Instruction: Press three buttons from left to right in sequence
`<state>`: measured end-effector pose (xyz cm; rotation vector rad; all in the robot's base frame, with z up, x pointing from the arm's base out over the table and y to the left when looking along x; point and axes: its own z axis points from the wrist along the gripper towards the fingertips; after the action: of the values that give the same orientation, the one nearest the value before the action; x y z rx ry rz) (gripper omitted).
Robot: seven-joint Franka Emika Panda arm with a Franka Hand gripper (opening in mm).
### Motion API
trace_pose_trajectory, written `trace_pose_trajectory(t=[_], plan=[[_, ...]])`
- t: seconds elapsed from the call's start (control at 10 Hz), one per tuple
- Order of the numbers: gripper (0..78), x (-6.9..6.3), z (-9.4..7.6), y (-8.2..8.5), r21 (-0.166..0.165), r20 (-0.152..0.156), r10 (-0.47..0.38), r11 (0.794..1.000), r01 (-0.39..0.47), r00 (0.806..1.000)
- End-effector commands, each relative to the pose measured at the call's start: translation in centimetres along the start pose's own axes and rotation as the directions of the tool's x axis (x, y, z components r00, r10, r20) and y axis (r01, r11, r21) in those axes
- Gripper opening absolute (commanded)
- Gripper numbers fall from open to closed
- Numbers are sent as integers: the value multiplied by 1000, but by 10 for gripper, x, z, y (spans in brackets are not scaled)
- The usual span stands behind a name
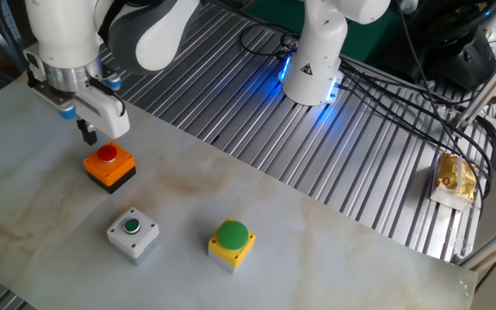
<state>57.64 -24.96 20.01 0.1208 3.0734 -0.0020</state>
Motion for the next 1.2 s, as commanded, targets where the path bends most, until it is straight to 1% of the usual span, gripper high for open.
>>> trace_pose_trajectory(t=[0.1, 0.4, 0.8, 0.9, 1.0, 1.1, 1.2], plan=[[0, 9, 13, 0, -3, 20, 16, 1000, -16, 1000], [0, 15, 16, 0, -3, 18, 25, 1000, -25, 1000], [0, 20, 30, -2, -12, 16, 34, 999, -34, 999], [0, 21, 35, -3, -15, 7, 34, 999, -34, 999], [0, 21, 35, -3, -14, 2, 34, 999, -34, 999], [0, 21, 36, -3, -15, -22, 36, 999, -36, 999], [0, 21, 36, -3, -14, -26, 35, 999, -35, 999]])
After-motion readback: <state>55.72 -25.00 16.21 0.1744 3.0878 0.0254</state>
